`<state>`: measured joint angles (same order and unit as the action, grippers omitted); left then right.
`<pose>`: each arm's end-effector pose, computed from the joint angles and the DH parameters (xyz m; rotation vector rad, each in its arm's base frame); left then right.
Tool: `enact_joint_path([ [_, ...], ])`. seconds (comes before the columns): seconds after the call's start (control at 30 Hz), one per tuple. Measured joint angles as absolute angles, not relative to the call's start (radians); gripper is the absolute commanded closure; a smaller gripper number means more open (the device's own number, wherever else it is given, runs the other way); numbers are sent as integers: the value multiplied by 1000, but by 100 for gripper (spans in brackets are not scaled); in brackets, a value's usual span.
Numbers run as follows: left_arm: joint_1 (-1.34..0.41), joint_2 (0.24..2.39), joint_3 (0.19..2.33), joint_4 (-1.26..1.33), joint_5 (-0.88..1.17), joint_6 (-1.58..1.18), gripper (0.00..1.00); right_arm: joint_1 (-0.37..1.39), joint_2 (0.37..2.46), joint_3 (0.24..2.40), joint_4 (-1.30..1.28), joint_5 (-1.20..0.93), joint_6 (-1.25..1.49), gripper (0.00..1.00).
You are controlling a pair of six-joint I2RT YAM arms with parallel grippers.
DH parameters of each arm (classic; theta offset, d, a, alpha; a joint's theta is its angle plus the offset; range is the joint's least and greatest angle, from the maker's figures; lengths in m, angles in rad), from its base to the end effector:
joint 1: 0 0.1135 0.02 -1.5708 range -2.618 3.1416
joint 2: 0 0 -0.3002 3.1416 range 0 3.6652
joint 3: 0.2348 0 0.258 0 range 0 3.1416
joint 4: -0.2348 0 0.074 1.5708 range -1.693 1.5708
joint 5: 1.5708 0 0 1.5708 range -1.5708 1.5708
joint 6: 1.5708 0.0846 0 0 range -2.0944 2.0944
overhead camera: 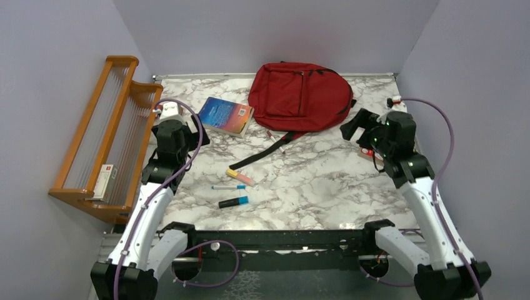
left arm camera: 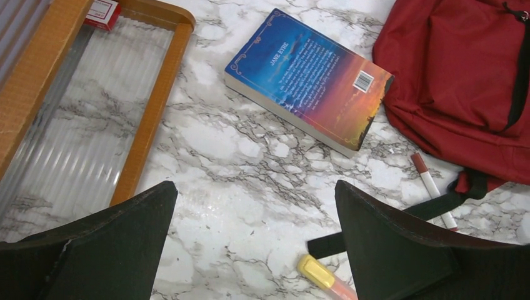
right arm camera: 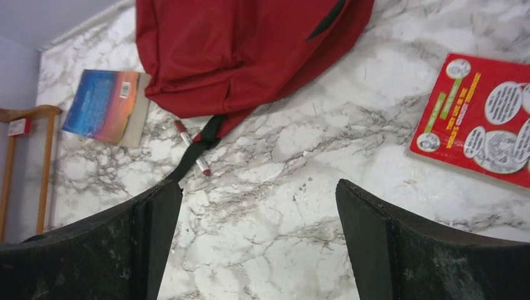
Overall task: Pack the student bag
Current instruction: Pick up the student bag at the center of the board.
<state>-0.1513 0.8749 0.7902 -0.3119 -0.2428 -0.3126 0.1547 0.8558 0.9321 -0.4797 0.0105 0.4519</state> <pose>0.2271 -0.0141 0.3222 -0.3147 1.9302 -0.0667 0.2122 0.0322 0.3569 0.3021 1.9713 0.3834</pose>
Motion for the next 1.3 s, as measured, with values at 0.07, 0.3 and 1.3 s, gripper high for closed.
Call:
enact_joint_path([
  [0.07, -157, 876, 790, -312, -233, -312, 1, 155, 925, 937, -478, 8, 472, 0],
  [0.3, -162, 897, 790, -312, -184, -310, 1, 155, 1179, 978, -442, 36, 498, 6],
  [1.3, -166, 1002, 790, -324, -27, -310, 3, -28, 1971, 1523, -333, -76, 501, 25],
])
